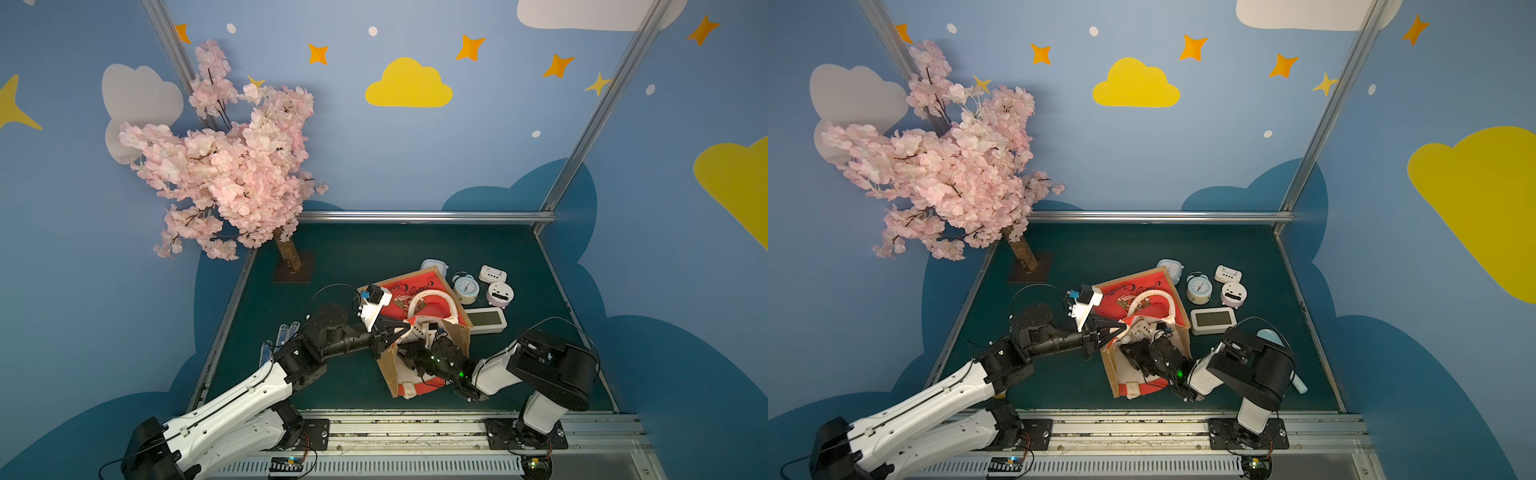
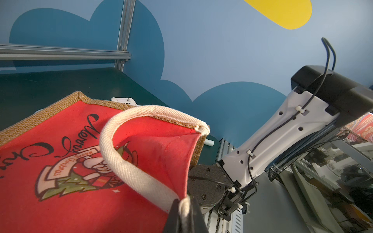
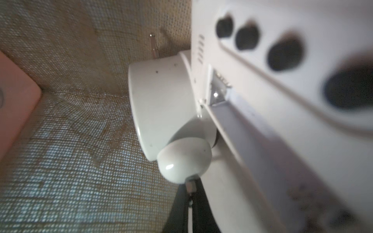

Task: Take the alarm clock out of the canvas bag
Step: Pick up the alarm from the canvas bag.

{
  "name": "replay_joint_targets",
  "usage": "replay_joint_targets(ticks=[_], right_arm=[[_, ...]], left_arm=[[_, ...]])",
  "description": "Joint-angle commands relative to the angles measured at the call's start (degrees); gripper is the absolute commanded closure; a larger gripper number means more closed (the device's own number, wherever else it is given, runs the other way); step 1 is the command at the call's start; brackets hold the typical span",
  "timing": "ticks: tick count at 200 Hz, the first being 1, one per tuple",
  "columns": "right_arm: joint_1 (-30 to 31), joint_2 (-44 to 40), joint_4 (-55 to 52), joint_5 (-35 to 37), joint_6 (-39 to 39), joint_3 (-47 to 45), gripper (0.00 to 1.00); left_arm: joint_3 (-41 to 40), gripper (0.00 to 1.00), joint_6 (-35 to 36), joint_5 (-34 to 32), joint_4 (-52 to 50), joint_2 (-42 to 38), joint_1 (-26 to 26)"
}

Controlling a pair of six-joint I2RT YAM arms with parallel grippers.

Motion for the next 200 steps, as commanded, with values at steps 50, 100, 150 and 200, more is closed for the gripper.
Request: replay_joint_targets(ticks=[50,100,150,200], right_arm=[[-1.4,-12.1,-15.4,1.5,-1.9,-1.6,1.0],[-4.6,-23.2,-29.0,-4.7,-8.2,-0.4,1.0],[-7.7,-37.4,-44.2,-6.7,-13.5,0.7,1.0],[-10.8,-43.5,-51.4,-12.1,-17.5,3.8,1.0]], left_arm=[[0.8,0.9,1.2,-2.0,1.2,-2.5,0.2],[1.8,0.89,2.2,-6.7,-2.2,-2.3,0.3],[3.2,0.89,3.4,-14.2,-4.6,-1.7,0.3],[3.7,0.89,4.3,-16.6,-5.0,-1.5,0.2]])
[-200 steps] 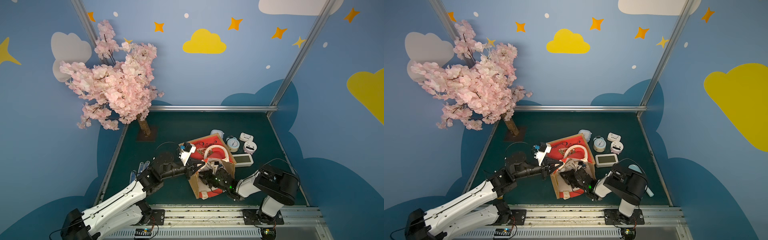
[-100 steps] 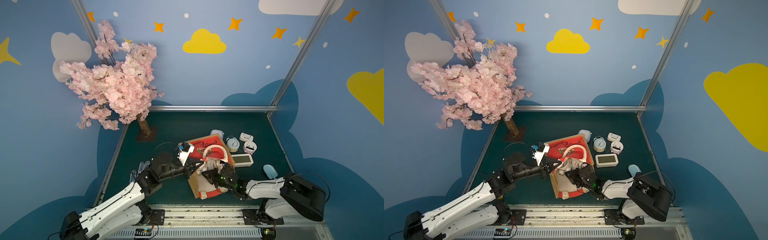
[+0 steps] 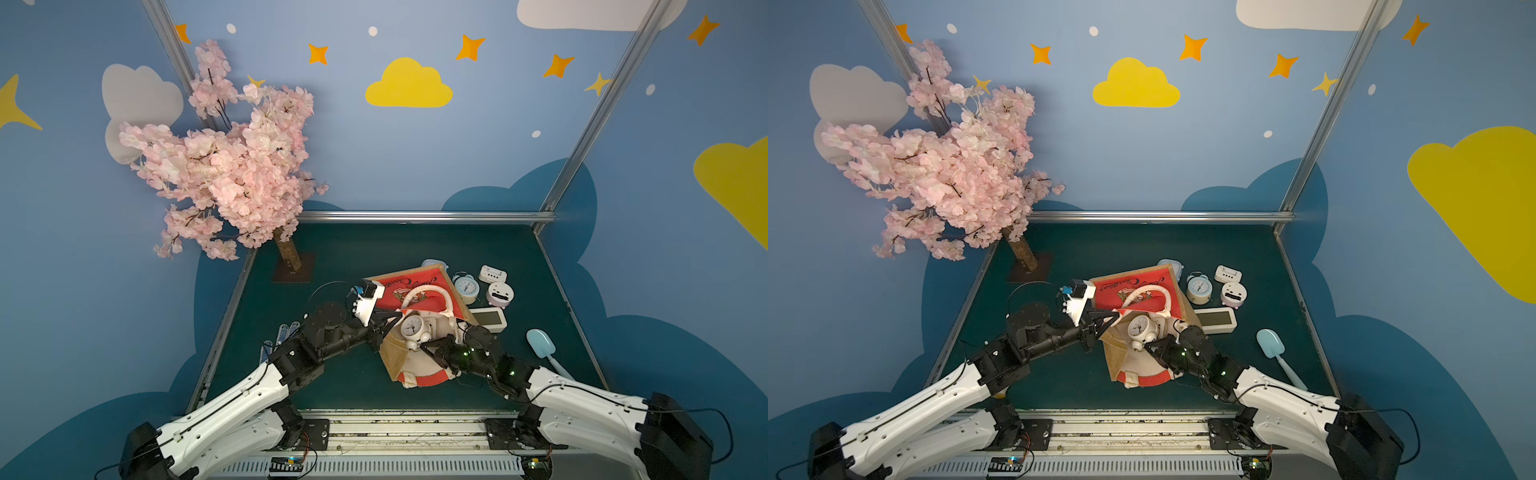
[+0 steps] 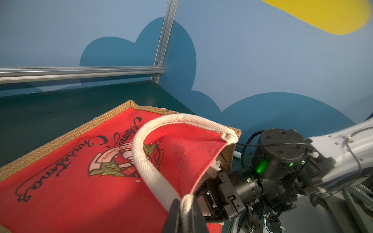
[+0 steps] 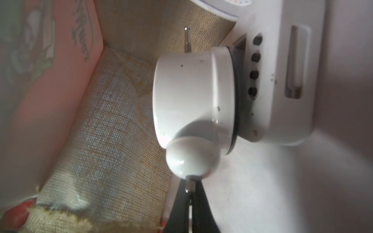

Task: Take the alarm clock out of the canvas bag
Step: Pick up the alarm from the canvas bag, then place the alarm at the center of the board.

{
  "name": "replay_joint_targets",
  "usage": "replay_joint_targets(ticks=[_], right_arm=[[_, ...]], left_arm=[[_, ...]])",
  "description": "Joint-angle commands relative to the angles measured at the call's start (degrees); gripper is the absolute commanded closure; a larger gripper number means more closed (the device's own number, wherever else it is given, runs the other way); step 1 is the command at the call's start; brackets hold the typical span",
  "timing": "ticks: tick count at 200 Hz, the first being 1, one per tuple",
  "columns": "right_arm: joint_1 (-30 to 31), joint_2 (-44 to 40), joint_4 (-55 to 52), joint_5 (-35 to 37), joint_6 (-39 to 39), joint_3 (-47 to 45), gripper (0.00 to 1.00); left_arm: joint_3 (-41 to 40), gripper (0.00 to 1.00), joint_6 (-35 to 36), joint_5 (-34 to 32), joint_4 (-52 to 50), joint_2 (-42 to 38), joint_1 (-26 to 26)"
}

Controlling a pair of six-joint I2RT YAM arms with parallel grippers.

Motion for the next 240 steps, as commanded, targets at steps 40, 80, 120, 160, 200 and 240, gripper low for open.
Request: replay_joint_targets(ticks=[40,80,120,160,200,240], right_arm=[[-2.2,-6.0,-9.9,-6.5,-10.2,10.1,1.0],[-2.8,-7.1,-12.6,-9.3,-11.4,13.6,1.0],[-3.2,-8.9,-18.6,-10.1,-13.8,17.1,1.0],[-6.0,-13.1,-24.1,-12.7,-15.5,18.3,1.0],[-10.3,-16.1,-28.5,-15.5,-17.6,20.9,1.0],[-13.8,-17.3,-31.2,-18.6,-18.6,23.8,1.0]], left_arm=[[3.5,0.89,3.3,-8.9,-4.7,-0.8,0.3],[5.6,0.9,4.5,-10.3,-6.5,0.6,0.4],[7.5,0.91,6.3,-16.1,-11.3,-0.9,0.9],[7.6,0.91,8.2,-17.3,-15.2,-3.8,1.9],[8.0,0.91,10.3,-18.4,-19.2,-6.2,2.4],[8.3,0.92,13.2,-22.1,-26.0,-7.9,3.7]])
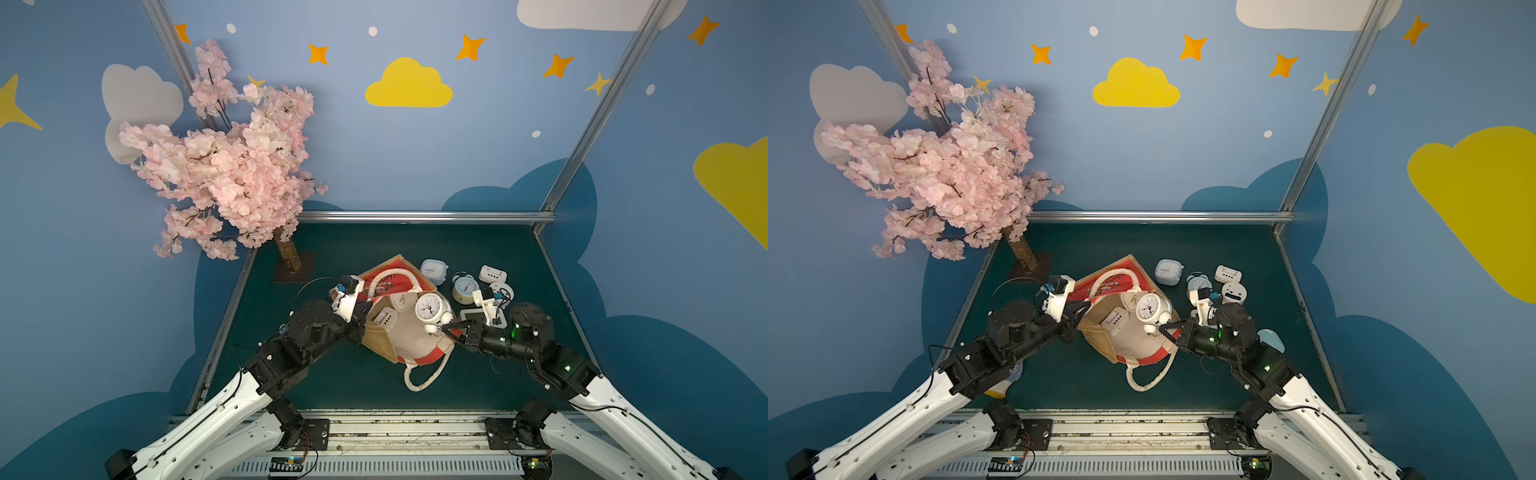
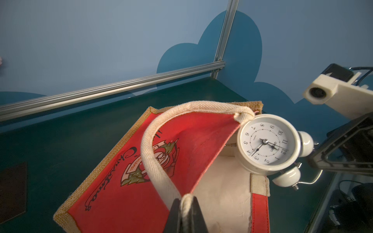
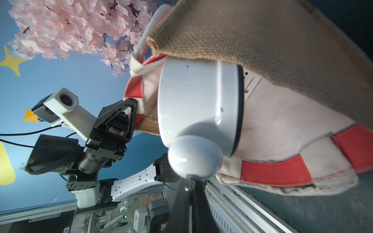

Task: Take the alarm clock out of the canvas bag
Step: Place the alarm at the center of the board.

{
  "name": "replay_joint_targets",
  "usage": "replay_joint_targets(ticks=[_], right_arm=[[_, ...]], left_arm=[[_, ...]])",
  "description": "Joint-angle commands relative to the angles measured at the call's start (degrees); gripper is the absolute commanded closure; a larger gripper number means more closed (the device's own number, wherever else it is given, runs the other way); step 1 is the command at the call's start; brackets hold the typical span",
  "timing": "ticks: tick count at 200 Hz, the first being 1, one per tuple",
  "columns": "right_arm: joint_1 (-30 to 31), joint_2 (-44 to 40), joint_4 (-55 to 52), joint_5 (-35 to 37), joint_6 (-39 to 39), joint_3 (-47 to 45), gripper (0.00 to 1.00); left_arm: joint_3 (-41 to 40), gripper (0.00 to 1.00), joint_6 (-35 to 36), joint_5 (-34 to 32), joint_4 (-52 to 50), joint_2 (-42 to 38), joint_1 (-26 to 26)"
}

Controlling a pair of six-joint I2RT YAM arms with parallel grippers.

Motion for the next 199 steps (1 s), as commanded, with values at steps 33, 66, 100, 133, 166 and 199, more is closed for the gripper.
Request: replay_joint_targets(ticks=[33,66,100,133,166,199], right_arm=[[-2.9,-2.2,-3.9,-3.2,-4.2,6.4,1.0],[-6.3,-2.5,-4.2,-5.6,-4.3,7.5,1.0],[-10.0,-2.4,-4.3,-8.7,-4.9,10.8,1.0],[-13.0,-0.4,-5.4,-11.3,-6.5,12.3,1.0],[-18.4,2.3,-3.5,-14.2,-7.4,9.5,1.0],[-24.8,5.9,0.8,-17.5,-8.7,5.0,1.0]], left_arm=[[1.5,0.92,3.5,-5.6,-7.6,-3.0,3.6],[3.3,0.92,4.5,-5.3,-9.7,-3.9,7.5],[4.2,0.92,5.6,-3.5,-10.7,-3.4,10.2],[4.3,0.92,5.8,-1.9,-10.3,-2.2,11.7],[4.9,0.92,6.5,-1.5,-9.7,-3.2,13.0],[5.7,0.92,6.9,0.8,-9.9,-3.7,14.4]])
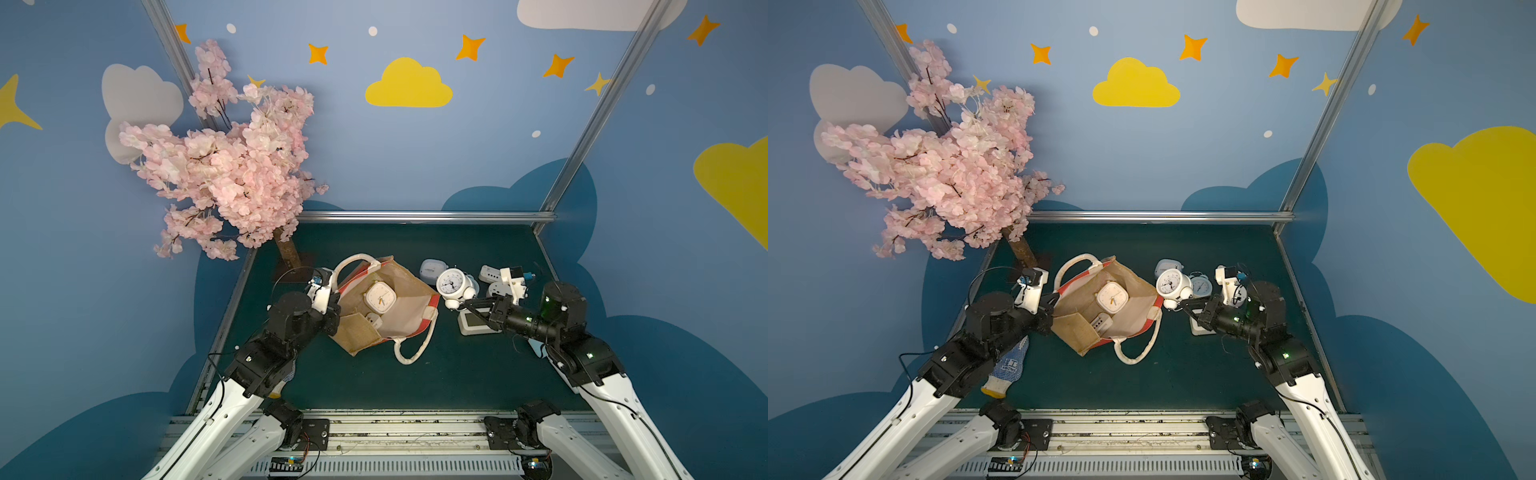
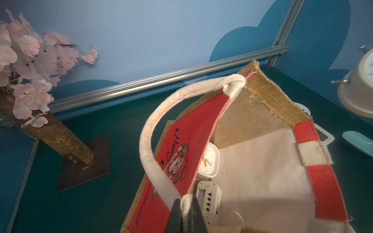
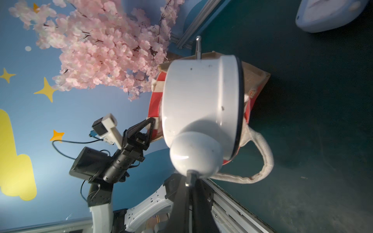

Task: Take the alarm clock out of the canvas bag
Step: Place the alarm at the center of the board.

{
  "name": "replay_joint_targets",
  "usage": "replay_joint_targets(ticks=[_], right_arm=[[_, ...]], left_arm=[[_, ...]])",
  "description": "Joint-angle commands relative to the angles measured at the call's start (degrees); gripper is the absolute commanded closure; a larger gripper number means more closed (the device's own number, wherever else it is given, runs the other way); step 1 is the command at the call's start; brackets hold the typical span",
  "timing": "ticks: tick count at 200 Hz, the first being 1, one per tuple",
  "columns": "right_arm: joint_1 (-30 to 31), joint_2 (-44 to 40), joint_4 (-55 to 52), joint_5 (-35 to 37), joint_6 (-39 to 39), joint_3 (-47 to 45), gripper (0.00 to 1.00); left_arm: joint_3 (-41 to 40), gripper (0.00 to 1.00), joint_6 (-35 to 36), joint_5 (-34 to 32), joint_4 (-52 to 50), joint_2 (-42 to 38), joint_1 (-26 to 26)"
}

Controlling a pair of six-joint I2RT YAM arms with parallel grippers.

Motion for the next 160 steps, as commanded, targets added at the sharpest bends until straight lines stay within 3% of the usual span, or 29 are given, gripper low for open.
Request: replay_joint_targets(ticks=[1,67,95,160], right_arm=[[-3.6,1.9,6.3,-4.2,-2.3,-3.0,1.0],[-5.0,15.3,11.7,-6.3,-6.9,-6.9,1.0],[-4.3,20.8,10.2,-4.0,-11.0,-6.2,1.0],[-4.7,30.6,15.1,-2.7,-12.6,-7.9,1.0]], left_arm=[[2.1,0.92,0.9,2.4,0.6,-1.0,0.9],[1.5,0.92,0.3,8.1,7.6,0.3,1.0],[2.1,0.92,-0.7,10.2,11.1,2.5,1.0],[4.1,0.92,0.3,10.2,12.0,4.6,1.0]])
